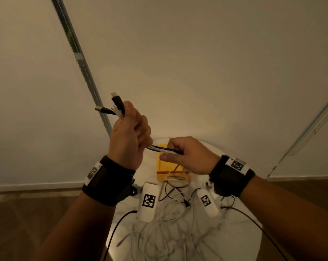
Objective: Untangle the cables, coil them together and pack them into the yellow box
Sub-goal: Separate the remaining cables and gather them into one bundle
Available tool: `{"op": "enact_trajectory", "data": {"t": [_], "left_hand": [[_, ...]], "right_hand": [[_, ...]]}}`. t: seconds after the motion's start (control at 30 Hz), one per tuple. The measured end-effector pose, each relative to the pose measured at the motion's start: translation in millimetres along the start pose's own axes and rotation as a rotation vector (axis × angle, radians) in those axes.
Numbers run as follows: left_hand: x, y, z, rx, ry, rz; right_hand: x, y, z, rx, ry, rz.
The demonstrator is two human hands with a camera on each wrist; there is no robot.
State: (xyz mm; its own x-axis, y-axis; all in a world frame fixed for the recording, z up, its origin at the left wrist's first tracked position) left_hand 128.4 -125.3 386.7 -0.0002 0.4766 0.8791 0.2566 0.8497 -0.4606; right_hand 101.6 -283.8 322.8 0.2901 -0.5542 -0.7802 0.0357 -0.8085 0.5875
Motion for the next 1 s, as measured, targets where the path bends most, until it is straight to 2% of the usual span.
{"op": "enact_trajectory", "data": {"t": [0.07, 0.13, 0.2, 0.27, 0.37, 0.43, 0.53, 0.63, 0.73, 0.83, 0.9, 1.0], "left_hand": [[4, 12, 1, 0.074, -0.082, -0.13], [16, 23, 3, 0.13, -0.221, -0.311], [27, 36, 1, 0.171, -0.394, -0.6], [25, 42, -2, 0.18, -0.496, -0.943], [-6, 26, 0, 0.048, -0.444, -1.417], [-31, 17, -1, -0.054, -0.339, -1.484], [-57, 2, 2, -0.182, -0.154, -1.311], [-70, -4, 5, -0.2, -0.073, -0.983], [-67, -2, 8, -0.169, 0.01, -0.628], [-54, -4, 11, -0.197, 0.074, -0.356], [-42, -1, 14, -0.169, 0.097, -0.137], [-31, 15, 16, -0.158, 0.124, 0.05]], "right_hand": [[27, 10, 0, -0.029, 0.033, 0.253], [66, 24, 6, -0.038, -0.022, 0.448], [97, 48, 14, 0.053, -0.145, 0.503], [107, 66, 17, 0.145, -0.214, 0.497], [82, 70, 8, 0.201, -0.099, 0.488], [55, 70, -2, 0.245, 0.001, 0.494], [19, 72, -15, 0.221, 0.116, 0.602], [0, 73, -22, 0.157, 0.174, 0.715], [7, 75, -21, 0.171, 0.169, 0.667], [35, 74, -16, 0.218, 0.095, 0.532], [67, 84, -11, 0.297, -0.018, 0.464], [120, 99, 1, 0.357, -0.204, 0.438]]}}
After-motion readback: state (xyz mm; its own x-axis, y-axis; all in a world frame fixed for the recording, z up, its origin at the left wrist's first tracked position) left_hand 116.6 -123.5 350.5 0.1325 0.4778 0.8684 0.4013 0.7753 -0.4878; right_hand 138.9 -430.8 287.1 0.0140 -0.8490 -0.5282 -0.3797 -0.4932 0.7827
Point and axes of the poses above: each hand's wrist, its own z-axis away from the middle knuckle, its own y-axis out of the back of the hand, x = y × z, the point moved 4 cm from there along -z, towards the middle knuckle, and after that the axes turned 4 degrees about x, right-handed, at the moved point
